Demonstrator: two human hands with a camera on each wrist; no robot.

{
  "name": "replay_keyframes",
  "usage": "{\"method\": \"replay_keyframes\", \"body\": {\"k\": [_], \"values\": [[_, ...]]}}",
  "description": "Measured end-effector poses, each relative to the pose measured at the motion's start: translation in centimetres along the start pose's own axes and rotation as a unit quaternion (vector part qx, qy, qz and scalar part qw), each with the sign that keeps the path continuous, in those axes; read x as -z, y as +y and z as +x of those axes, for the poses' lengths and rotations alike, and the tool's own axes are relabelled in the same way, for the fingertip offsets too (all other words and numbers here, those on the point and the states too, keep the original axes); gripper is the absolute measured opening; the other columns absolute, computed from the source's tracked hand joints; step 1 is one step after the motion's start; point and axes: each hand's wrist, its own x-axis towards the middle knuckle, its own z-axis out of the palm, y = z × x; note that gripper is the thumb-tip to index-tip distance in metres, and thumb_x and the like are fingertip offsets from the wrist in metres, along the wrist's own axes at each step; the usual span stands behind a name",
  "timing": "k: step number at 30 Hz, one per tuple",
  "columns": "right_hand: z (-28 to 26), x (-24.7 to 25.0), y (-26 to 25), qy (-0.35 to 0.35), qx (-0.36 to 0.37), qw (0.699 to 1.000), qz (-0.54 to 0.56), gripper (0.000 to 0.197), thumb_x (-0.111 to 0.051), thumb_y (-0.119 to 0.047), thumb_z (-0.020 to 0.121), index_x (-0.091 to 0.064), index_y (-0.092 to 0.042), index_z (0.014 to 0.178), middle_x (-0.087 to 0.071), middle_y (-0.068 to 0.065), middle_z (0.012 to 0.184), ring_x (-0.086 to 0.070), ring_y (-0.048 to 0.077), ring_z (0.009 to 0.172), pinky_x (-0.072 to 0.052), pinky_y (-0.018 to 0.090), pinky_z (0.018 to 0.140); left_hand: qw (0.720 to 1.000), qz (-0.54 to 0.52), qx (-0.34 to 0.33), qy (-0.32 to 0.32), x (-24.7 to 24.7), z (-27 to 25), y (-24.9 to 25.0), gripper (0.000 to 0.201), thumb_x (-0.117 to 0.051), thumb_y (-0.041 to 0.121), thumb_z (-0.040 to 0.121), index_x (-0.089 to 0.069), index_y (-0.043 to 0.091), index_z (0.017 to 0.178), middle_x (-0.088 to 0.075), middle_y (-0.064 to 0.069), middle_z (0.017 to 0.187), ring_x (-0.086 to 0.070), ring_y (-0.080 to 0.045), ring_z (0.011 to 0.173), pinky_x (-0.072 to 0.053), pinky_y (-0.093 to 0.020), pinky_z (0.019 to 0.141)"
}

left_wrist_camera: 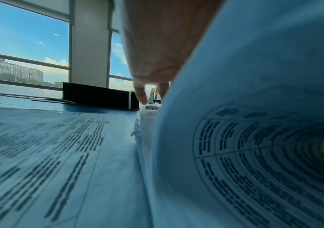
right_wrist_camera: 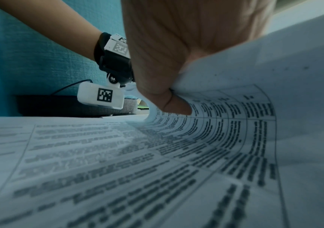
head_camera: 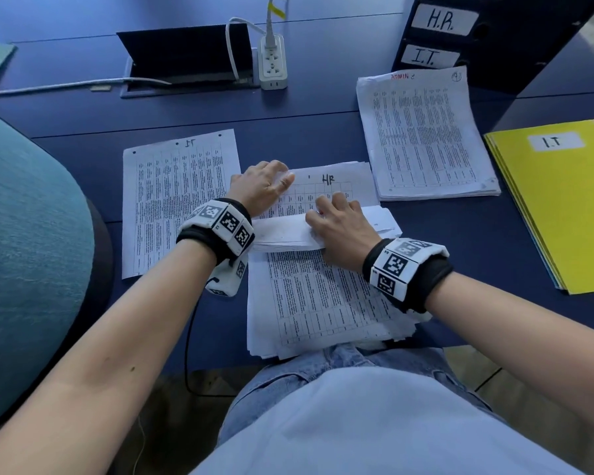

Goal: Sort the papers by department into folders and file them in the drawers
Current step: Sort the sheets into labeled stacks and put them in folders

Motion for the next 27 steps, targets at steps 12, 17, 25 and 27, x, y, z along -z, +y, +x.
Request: {"method": "replay_keyframes", "body": {"k": [12, 17, 25, 27], "values": [[1.3, 0.3, 0.6, 0.053, -0.064, 0.988, 0.133, 0.079, -0.063, -0.011, 0.075, -0.019, -0.006, 0.142, -0.021, 0.015, 0.141, -0.038, 0.033, 0.113, -0.039, 0.045, 0.089, 0.999, -0.009, -0.047, 0.025, 0.8, -0.3, 0.4, 0.028, -0.056, 0.029, 0.091, -0.067, 0.003, 0.093, -0.062, -0.012, 0.106, -0.054, -0.030, 0.102, -0.040, -0.037, 0.091], [1.0, 0.4, 0.4, 0.060, -0.100, 0.993, 0.009, 0.066, -0.065, -0.013, 0.070, -0.037, -0.011, 0.129, -0.017, 0.011, 0.147, -0.029, 0.031, 0.120, -0.031, 0.041, 0.090, 0.994, -0.075, -0.061, -0.044, 1.6, -0.6, 0.3, 0.062, -0.054, 0.056, 0.081, -0.069, -0.004, 0.081, -0.062, -0.010, 0.097, -0.057, -0.021, 0.094, -0.040, -0.027, 0.080], [-0.3, -0.5, -0.9, 0.100, -0.019, 0.994, -0.041, 0.036, -0.074, -0.014, 0.049, -0.065, -0.010, 0.084, -0.061, 0.008, 0.092, -0.051, 0.026, 0.089, -0.038, 0.038, 0.078, 0.990, -0.131, -0.044, 0.016, 1.5, -1.2, 0.5, 0.022, -0.056, 0.024, 0.091, -0.063, 0.011, 0.107, -0.067, -0.012, 0.098, -0.059, -0.024, 0.082, -0.047, -0.031, 0.084], [-0.3, -0.3, -1.0, 0.079, -0.022, 0.997, 0.004, 0.034, -0.069, -0.006, 0.063, -0.061, -0.003, 0.096, -0.060, 0.014, 0.094, -0.056, 0.031, 0.085, -0.046, 0.041, 0.073, 0.991, -0.124, -0.047, 0.014, 1.3, -1.1, 0.3, 0.025, -0.055, 0.014, 0.091, -0.060, 0.017, 0.116, -0.067, -0.011, 0.101, -0.061, -0.027, 0.085, -0.047, -0.030, 0.086]]}}
